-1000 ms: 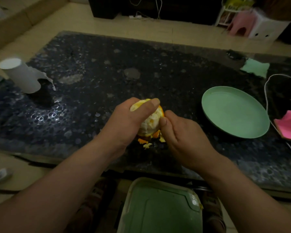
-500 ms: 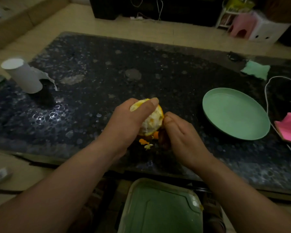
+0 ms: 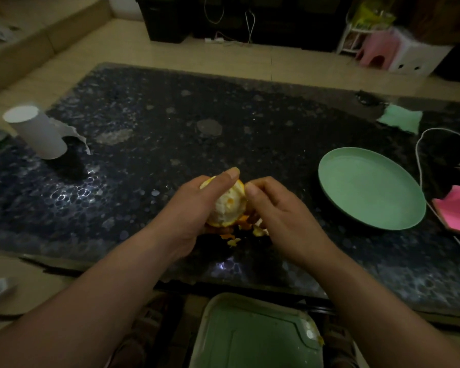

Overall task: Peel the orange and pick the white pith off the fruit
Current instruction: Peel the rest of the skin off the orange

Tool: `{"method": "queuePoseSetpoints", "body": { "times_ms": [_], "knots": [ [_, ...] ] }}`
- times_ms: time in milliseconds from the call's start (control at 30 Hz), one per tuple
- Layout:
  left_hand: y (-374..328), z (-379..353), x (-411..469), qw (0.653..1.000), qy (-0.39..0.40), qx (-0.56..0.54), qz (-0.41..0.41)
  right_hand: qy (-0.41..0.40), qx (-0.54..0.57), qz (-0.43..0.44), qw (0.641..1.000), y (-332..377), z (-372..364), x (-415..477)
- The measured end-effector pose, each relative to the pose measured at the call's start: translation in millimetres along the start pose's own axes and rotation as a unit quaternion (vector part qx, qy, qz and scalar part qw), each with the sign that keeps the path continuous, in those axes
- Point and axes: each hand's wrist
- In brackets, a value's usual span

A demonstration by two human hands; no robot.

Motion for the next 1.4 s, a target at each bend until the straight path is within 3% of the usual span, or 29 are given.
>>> {"method": "queuePoseSetpoints", "body": {
  "times_ms": [133, 267, 400, 467, 600, 700, 833, 900, 1033, 1133, 1400],
  "knots": [
    [1.2, -3.3, -1.9, 0.999, 0.021, 0.0, -0.031, 0.001, -0.069, 0.047, 0.997, -2.9, -1.8, -3.5],
    [5.2, -8.7, -2.8, 0.997, -0.02, 0.029, -0.072, -0.018, -0.174, 0.121, 0.977, -8.7, -2.9, -6.5],
    [0.8, -9.9, -3.7, 0.992, -0.046, 0.048, -0.107, -0.053, -0.114, 0.121, 0.985, -12.7, -5.6, -5.2],
    [0.9, -5.6, -1.6, 0.991, -0.04, 0.063, -0.111, -0.032, -0.134, 0.112, 0.984, -9.4, -2.7, -5.0],
    [2.8, 1.7, -2.2, 0.975, -0.048, 0.167, -0.141, 0.037, -0.295, 0.105, 0.949, -2.0, 4.8, -3.1],
    [0.6, 4.2, -3.1, 0.974, -0.038, 0.162, -0.153, 0.009, -0.228, 0.109, 0.968, -2.4, 4.2, -2.3],
    [-2.0, 0.9, -6.6, 0.989, 0.039, 0.022, -0.138, -0.031, -0.018, 0.046, 0.998, -3.4, 3.6, -1.5],
    [-3.1, -1.5, -5.4, 0.994, 0.021, -0.009, -0.104, -0.034, 0.038, 0.022, 0.998, -6.8, 3.7, -0.4],
    [3.5, 4.3, 6.4, 0.998, -0.034, 0.029, -0.054, -0.055, -0.096, -0.006, 0.994, -20.6, 7.4, 2.7],
    [9.0, 6.5, 7.0, 0.997, -0.033, 0.048, -0.056, -0.041, -0.118, -0.02, 0.992, -23.9, 6.4, 3.4],
    [11.4, 6.1, 4.4, 0.98, 0.023, 0.175, -0.092, 0.002, -0.012, -0.009, 1.0, -10.4, 13.4, -1.2]
  ]
}}
Point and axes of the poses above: each hand's wrist, its own x-axis towards the middle knuckle, its own z-axis out of the back of the hand, y = z × x, and after that the axes turned 10 degrees about x, right-handed
